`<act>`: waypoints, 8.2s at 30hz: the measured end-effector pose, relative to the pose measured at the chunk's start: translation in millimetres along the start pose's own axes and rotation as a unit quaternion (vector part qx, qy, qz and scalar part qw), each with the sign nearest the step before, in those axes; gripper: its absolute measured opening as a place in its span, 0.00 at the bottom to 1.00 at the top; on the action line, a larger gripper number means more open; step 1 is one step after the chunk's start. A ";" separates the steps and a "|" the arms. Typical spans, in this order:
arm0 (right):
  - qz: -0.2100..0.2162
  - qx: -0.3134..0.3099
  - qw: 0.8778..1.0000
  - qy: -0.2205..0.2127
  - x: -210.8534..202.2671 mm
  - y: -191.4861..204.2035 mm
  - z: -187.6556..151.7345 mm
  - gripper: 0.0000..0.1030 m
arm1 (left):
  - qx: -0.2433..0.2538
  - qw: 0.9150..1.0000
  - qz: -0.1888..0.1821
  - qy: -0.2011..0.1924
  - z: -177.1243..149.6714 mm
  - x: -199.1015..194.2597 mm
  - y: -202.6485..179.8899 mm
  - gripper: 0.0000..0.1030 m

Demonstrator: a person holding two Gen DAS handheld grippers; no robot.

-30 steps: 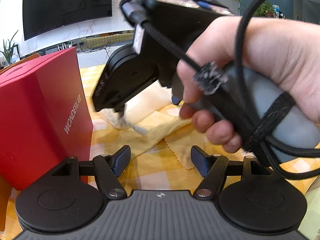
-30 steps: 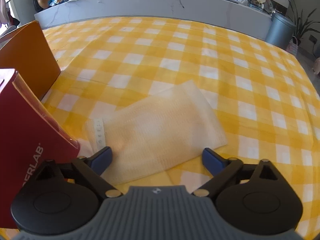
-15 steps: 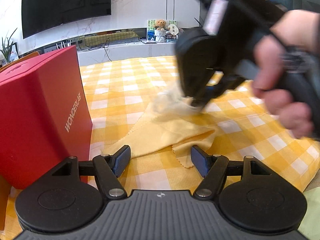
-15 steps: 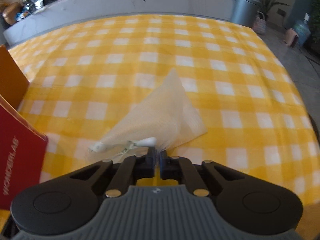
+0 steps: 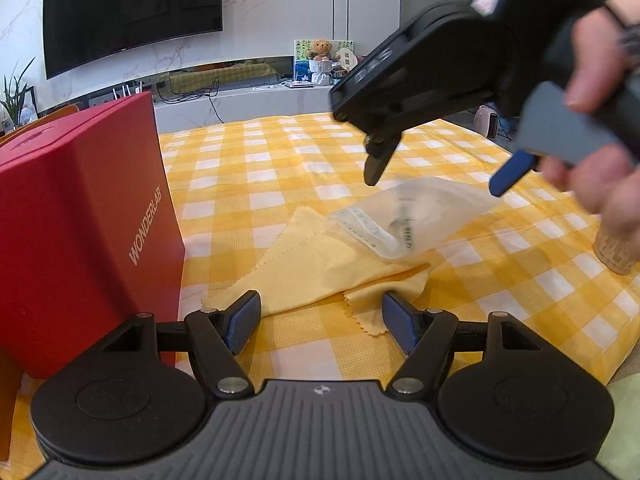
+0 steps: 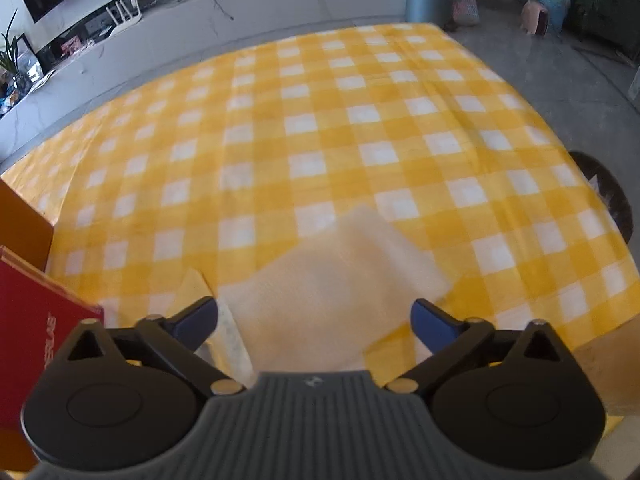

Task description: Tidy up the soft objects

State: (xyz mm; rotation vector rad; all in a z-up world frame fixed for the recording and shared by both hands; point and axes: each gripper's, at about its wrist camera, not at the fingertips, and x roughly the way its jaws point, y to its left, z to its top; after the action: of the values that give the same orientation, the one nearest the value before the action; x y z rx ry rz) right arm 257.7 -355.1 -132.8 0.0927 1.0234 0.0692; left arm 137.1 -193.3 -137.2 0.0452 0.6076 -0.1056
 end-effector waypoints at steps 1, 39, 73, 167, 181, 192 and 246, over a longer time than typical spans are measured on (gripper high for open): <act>-0.013 0.001 1.000 -0.005 2.6 3.2 0.5 0.97 | 0.000 1.000 0.000 0.000 -0.1 -0.3 -0.2 0.79; -0.041 -0.024 0.999 -0.021 -7.7 -16.2 5.9 0.00 | 0.065 0.997 -0.017 0.039 28.5 10.7 -21.5 0.81; -0.100 0.089 0.990 0.049 47.0 -15.0 5.0 0.98 | 0.062 0.995 -0.068 0.040 22.0 36.6 -19.6 1.00; 0.208 -0.095 0.969 0.091 -6.4 369.9 -14.3 0.21 | -0.207 0.977 0.049 -0.026 73.2 -207.1 349.8 0.06; 0.190 -0.207 0.958 -0.064 -120.4 324.1 -28.1 0.90 | -0.186 0.981 -0.044 0.039 71.9 -178.1 328.3 0.06; 0.177 -0.252 0.949 -0.065 -115.3 301.6 -61.3 0.90 | -0.127 0.980 0.121 0.096 59.7 -126.4 307.1 0.06; 0.093 -0.156 0.927 -0.328 -143.8 199.9 -116.2 0.97 | -0.080 0.982 0.075 -0.156 64.2 -167.1 188.4 0.93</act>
State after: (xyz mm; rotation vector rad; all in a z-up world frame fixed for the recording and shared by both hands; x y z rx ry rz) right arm 80.9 -165.7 -48.9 -0.0787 0.3208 0.3499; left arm 58.3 3.5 13.0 -0.0803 0.2964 0.0810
